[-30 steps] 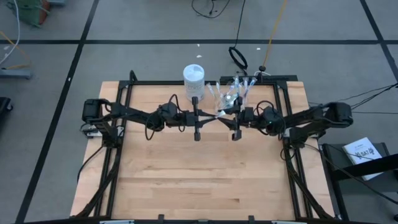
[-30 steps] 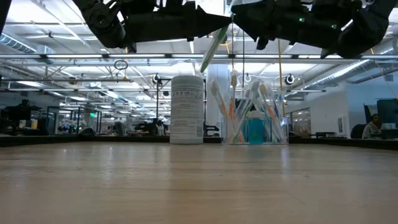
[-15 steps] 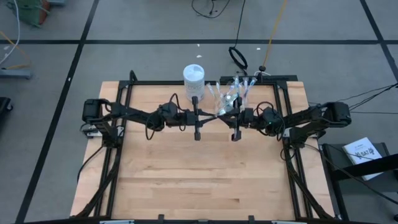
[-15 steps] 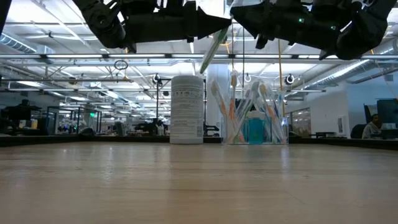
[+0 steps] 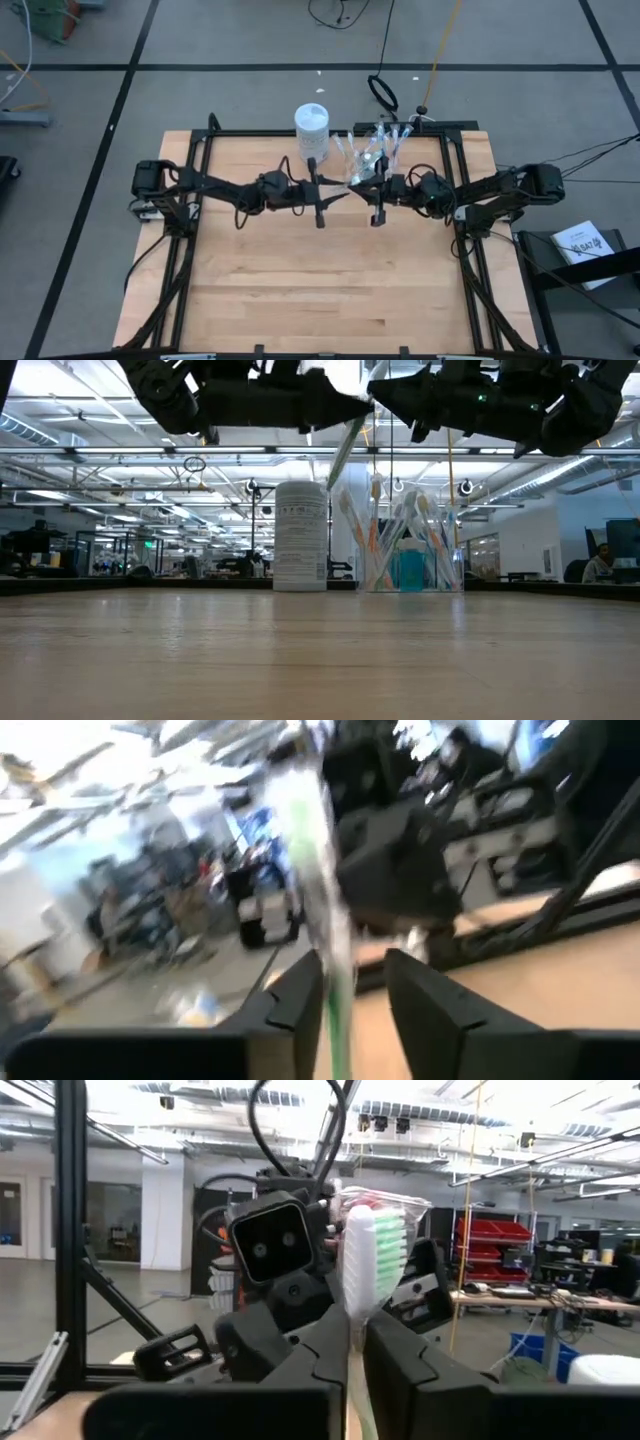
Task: Pick & Place toothbrushing station
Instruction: Put the green toothbrush into the transparent organizer
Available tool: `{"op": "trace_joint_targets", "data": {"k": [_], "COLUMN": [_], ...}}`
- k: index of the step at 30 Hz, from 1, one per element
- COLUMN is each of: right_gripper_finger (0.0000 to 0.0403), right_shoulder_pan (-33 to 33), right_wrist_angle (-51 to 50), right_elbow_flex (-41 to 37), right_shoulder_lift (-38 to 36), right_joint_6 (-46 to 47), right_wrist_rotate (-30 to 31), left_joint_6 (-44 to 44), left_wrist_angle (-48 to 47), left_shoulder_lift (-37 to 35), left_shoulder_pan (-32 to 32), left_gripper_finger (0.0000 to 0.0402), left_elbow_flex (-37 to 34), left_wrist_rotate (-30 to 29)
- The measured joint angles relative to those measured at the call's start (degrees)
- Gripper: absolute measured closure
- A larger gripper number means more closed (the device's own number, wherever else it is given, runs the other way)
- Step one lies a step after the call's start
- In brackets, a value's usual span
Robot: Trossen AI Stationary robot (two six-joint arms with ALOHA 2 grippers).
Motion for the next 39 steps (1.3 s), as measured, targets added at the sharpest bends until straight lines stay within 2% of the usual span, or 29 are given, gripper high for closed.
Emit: {"op": "trace_joint_targets", "data": {"k": [3, 7, 10, 13, 20, 22, 24, 30, 32, 39], "right_gripper_finger": [0.0394, 0.0391, 0.0391, 0.0391, 0.039, 0.039, 0.039, 0.039, 0.039, 0.0389], "right_shoulder_pan": [-0.08, -1.3, -3.46, -5.9, -9.15, -9.4, -9.4, -9.42, -9.44, -9.44], "right_wrist_angle": [-0.56, -6.85, -16.17, -28.99, -56.46, -61.62, -65.56, -69.65, -70.06, -67.14], "right_elbow_flex": [0.0, 0.03, 0.04, 0.02, 0.02, 0.02, 0.02, 0.02, 0.02, 0.02], "right_shoulder_lift": [-0.28, -3.28, -8.33, -15.23, -33.58, -37.35, -40.17, -43.73, -43.54, -40.88], "right_joint_6": [-1.03, -2.03, -2.81, -1.02, 2.47, 2.64, 2.82, -1.45, -1.4, -1.21], "right_wrist_rotate": [0.04, 0.26, -0.01, -0.22, 0.1, 2.54, 7.8, 30.11, 35.19, 35.85], "left_joint_6": [-0.08, -0.92, -3.45, -1.61, 0.35, -0.85, -2.16, -5.6, -7.15, -11.69], "left_wrist_angle": [-2.31, -3.9, -3.76, -5.01, -10.87, -13.25, -14.04, -14.47, -14.63, -18.89], "left_shoulder_lift": [0.0, 0.0, -0.22, -1.46, -1.54, -1.5, -1.36, -1.46, -1.46, -1.46], "left_shoulder_pan": [-0.51, -2.18, -3.67, -4.98, -7.57, -7.75, -7.75, -7.2, -6.99, -6.08], "left_gripper_finger": [0.0256, 0.0226, 0.0218, 0.022, 0.0229, 0.0229, 0.0229, 0.0229, 0.0229, 0.0229], "left_elbow_flex": [0.0, 0.0, 0.0, 0.0, -0.04, -0.01, -0.07, -0.04, -0.04, -0.04], "left_wrist_rotate": [-7.47, -20.06, -29.7, -34.9, -36.64, -36.62, -36.67, -36.7, -36.67, -35.28]}}
